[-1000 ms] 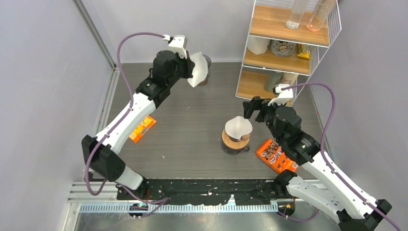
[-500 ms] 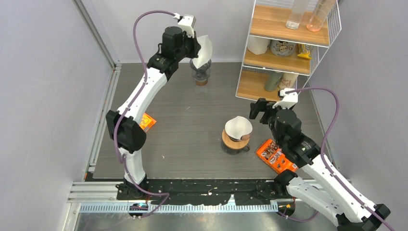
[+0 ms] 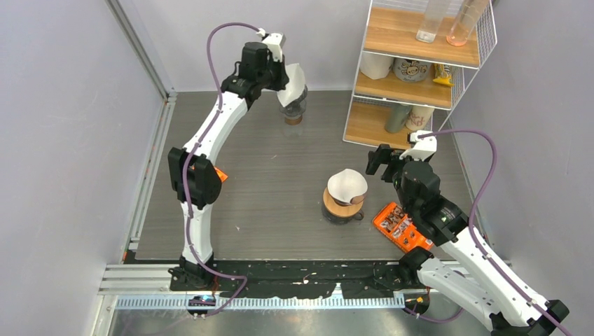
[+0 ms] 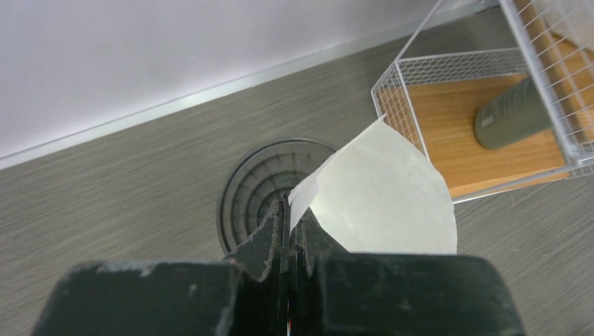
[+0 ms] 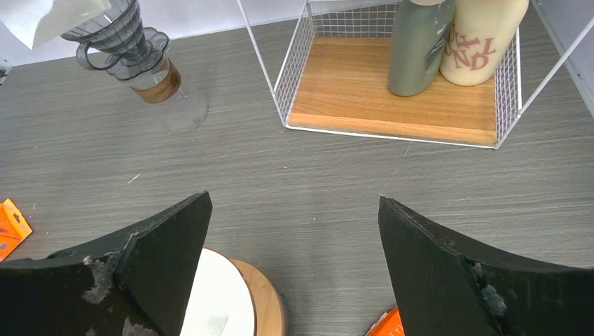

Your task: Place the coffee filter in the dripper

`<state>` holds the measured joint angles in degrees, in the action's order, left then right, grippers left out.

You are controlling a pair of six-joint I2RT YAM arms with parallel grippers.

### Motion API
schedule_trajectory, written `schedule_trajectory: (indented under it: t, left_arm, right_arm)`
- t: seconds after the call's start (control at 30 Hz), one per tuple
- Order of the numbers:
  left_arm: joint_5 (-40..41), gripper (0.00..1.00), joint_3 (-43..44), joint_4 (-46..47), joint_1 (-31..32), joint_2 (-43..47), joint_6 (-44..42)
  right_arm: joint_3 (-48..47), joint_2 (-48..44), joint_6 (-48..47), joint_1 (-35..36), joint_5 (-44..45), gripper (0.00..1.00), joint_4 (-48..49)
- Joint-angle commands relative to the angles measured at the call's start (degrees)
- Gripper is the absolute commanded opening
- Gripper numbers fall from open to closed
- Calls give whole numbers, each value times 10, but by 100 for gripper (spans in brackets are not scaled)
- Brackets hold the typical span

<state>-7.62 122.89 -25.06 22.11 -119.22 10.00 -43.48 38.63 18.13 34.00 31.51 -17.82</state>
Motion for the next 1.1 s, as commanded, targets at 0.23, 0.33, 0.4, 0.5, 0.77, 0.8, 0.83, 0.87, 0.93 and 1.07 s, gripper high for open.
schedule_trajectory:
  t: [0.23,0.33,0.4,0.5,0.77,0.8,0.83,0.87,0.93,1.07]
  left_arm:
    - [-17,0,59,-18,-8,-50,-11]
    - [-17,0,74,-30,-8,-64,-19]
    - [-18,0,75,-31,-8,-68,-25]
    - [-18,0,75,-32,-8,-69,-28]
    - [-19,8,82,-34,-8,-67,-24]
    - [-19,10,81,-34,-8,-67,-24]
    - [-19,14,82,-35,-8,-67,-22]
    - [-18,18,83,-35,-8,-66,-21]
    - [-18,23,82,-35,-8,-63,-17]
    - [-21,31,82,-35,-8,-53,-4]
  right_arm:
    - [-9,3,-1,-4,14,96,3]
    - [-9,3,-1,-4,16,96,-3]
    - [-10,2,-1,-4,18,96,-5]
    - [-10,1,0,-4,18,96,-7]
    - [-14,0,4,-4,16,95,-14]
    - [-14,-1,4,-4,16,95,-16]
    - [-15,-1,5,-4,16,95,-17]
    - [-15,-2,5,-4,15,95,-18]
    - [-16,-5,6,-5,15,95,-20]
    - [-17,-6,1,-4,3,96,-20]
